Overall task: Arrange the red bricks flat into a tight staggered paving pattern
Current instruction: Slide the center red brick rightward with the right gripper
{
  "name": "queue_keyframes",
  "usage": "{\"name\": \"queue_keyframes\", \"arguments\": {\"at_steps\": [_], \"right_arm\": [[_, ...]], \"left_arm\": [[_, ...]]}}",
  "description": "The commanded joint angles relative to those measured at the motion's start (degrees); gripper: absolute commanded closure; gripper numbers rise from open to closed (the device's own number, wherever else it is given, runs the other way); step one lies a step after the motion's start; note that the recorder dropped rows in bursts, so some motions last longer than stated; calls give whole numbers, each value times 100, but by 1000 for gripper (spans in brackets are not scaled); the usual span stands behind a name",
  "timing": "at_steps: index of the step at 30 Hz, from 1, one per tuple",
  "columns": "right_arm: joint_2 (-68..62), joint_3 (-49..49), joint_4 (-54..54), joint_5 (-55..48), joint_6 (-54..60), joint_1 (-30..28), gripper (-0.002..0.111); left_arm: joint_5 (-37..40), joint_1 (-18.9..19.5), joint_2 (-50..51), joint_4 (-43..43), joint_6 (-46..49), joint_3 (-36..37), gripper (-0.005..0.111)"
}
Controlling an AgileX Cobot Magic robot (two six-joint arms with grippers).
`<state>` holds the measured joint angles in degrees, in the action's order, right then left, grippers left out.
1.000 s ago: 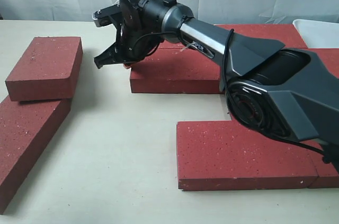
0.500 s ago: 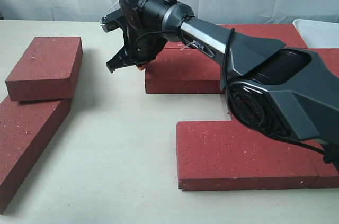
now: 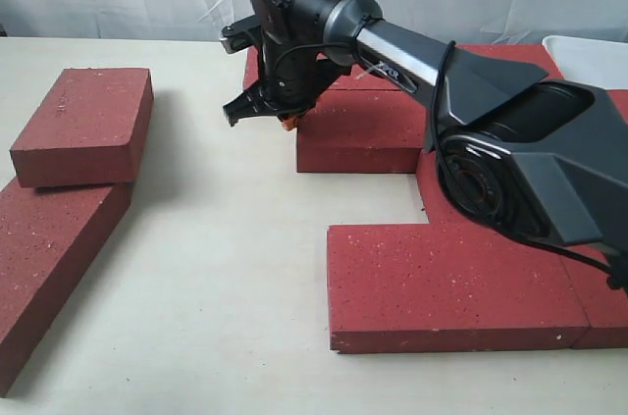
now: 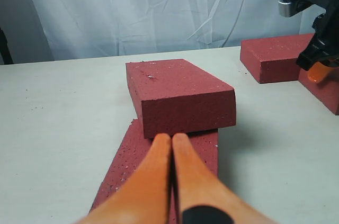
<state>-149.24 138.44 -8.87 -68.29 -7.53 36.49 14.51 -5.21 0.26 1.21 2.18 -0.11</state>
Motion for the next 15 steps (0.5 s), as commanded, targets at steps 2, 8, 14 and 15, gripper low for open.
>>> {"name": "queue_keyframes", "arguments": {"at_steps": [2, 8, 14, 15], "right_arm": [[-34, -36, -596, -167, -279, -189, 109], [42, -36, -561, -167, -548, -189, 109], [260, -36, -614, -167, -771, -175, 109], [266, -36, -614, -167, -809, -163, 109]], "left_arm": [[-84, 17, -26, -7, -25, 11, 107], [-84, 17, -26, -7, -25, 11, 107], [-84, 17, -26, -7, -25, 11, 107], [-84, 17, -26, -7, -25, 11, 107]]}}
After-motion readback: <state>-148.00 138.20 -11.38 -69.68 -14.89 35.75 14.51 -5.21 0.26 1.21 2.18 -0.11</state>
